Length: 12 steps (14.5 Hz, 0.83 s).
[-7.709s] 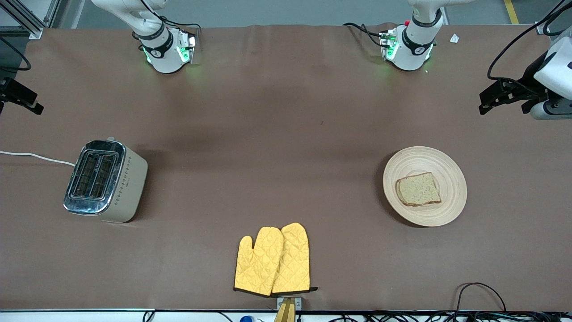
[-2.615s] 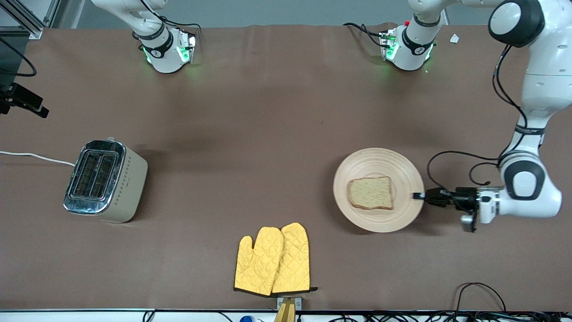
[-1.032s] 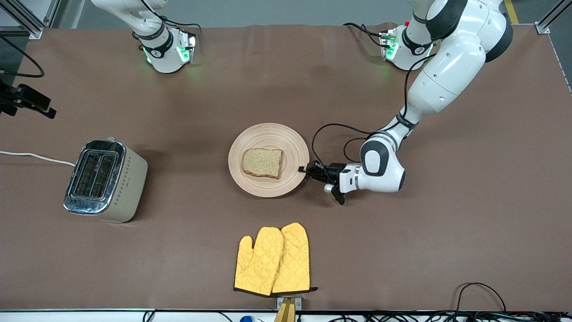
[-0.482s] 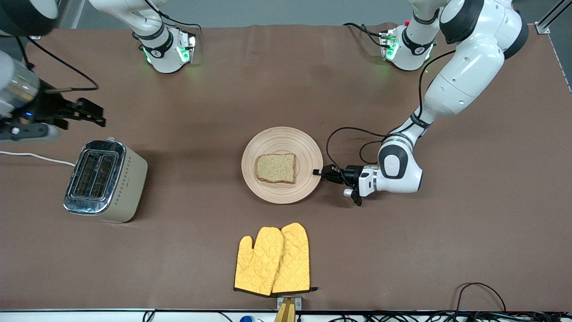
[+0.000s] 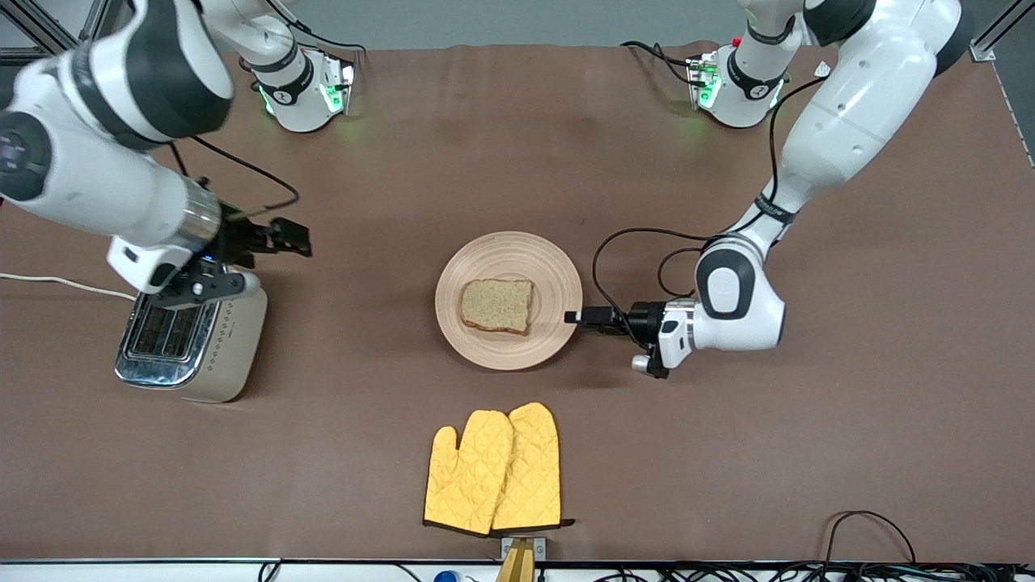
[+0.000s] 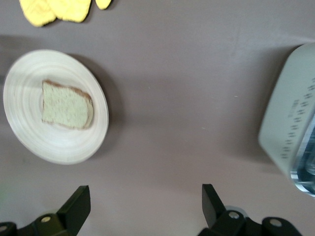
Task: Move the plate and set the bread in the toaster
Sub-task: 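Reach the right gripper to the bread while the left gripper releases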
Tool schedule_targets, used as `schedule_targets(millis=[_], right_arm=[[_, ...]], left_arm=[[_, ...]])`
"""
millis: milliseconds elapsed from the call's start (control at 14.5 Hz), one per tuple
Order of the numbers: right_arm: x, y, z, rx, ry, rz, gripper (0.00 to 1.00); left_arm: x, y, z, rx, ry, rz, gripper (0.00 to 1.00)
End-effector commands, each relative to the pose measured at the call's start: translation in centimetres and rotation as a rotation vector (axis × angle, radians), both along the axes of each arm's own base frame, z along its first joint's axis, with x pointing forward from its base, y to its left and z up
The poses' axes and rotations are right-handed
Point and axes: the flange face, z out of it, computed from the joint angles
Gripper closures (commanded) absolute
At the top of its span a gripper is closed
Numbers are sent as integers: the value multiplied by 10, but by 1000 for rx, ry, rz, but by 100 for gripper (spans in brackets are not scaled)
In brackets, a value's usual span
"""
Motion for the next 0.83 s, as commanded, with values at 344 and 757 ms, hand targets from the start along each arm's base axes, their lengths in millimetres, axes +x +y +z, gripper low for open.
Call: schedule_targets(millis=[344, 757], right_arm=[[2, 152, -127, -34, -43, -99, 0], [1, 192, -221, -5, -36, -187, 20]], left_arm=[[59, 71, 126, 273, -22, 68, 0], [52, 99, 224, 669, -108, 130, 0]])
